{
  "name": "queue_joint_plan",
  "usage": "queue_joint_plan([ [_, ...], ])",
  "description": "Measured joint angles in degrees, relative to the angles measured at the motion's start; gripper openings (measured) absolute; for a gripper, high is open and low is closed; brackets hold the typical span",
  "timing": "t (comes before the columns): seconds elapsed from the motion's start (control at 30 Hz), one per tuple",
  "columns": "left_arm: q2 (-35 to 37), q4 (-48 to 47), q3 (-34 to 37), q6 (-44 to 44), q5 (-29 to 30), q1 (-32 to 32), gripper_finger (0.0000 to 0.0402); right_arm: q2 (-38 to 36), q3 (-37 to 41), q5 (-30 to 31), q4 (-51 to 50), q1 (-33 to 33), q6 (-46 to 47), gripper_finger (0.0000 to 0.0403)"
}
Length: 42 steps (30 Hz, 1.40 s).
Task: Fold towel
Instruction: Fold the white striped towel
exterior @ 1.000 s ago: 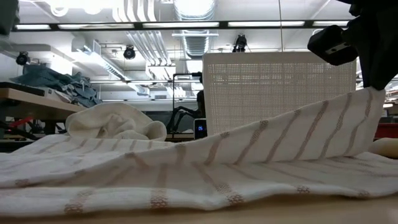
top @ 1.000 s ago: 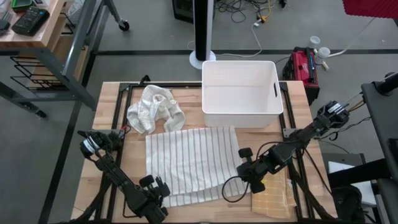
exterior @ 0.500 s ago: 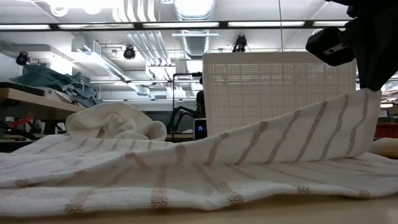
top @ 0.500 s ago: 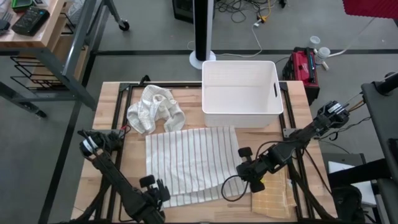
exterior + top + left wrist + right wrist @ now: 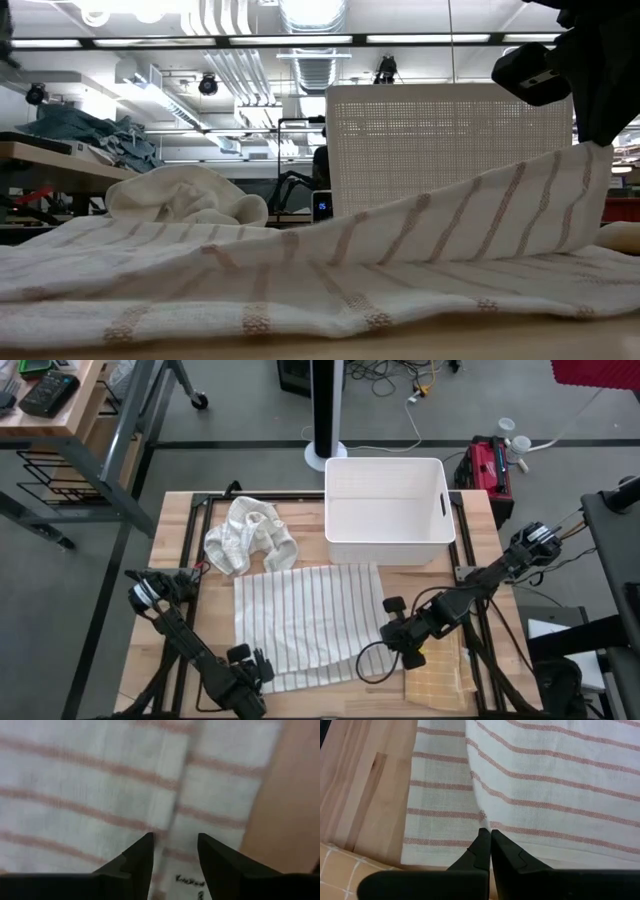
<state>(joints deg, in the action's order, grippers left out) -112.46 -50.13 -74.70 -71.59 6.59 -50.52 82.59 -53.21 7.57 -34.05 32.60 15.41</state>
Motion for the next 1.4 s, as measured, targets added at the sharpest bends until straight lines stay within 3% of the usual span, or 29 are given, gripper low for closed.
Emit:
queue_joint_plan([
  [0.17,0.4,0.2,1.8,-4.5,0.1,0.0,0.0128,0.0,0.0,0.0,0.0,0.0,0.0,0.0000],
  [0.4,0.1,-1.0,0.5,-3.0,0.8,0.0,0.0098,0.0,0.0,0.0,0.1,0.0,0.0,0.0000],
  [0.67,0.0,-0.8,-2.3,-3.0,0.8,0.0,0.0080,-0.4,0.0,6.0,1.8,-0.1,-0.2,0.0000],
  [0.93,0.0,-0.9,-4.3,-2.5,5.1,0.7,0.0089,-3.0,-1.5,10.9,2.5,-0.8,-1.1,0.0000],
  [1.4,0.0,-5.1,-3.5,2.8,6.6,3.1,0.0116,-14.4,-1.5,12.0,-0.1,-2.0,-2.4,0.0000],
])
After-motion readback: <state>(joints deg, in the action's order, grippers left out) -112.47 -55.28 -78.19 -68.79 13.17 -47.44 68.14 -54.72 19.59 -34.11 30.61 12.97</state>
